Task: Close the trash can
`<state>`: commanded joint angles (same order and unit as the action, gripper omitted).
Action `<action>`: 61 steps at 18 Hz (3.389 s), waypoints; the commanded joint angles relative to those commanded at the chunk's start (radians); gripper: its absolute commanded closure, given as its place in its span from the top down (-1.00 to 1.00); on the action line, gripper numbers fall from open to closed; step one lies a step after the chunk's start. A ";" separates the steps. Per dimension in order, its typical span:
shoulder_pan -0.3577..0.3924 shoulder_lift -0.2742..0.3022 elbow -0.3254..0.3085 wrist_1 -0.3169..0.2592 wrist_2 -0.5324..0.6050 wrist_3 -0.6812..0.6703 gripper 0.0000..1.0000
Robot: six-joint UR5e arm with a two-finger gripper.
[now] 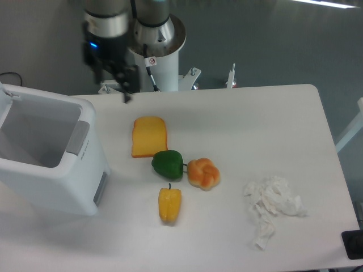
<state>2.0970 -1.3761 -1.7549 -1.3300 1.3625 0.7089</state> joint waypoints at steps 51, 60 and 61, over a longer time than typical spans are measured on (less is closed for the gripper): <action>-0.046 -0.127 0.239 0.160 -0.132 -0.496 1.00; -0.037 -0.189 0.224 0.182 -0.080 -0.496 1.00; -0.032 -0.196 0.224 0.189 -0.077 -0.496 1.00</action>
<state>2.0647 -1.5723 -1.5309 -1.1413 1.2854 0.2132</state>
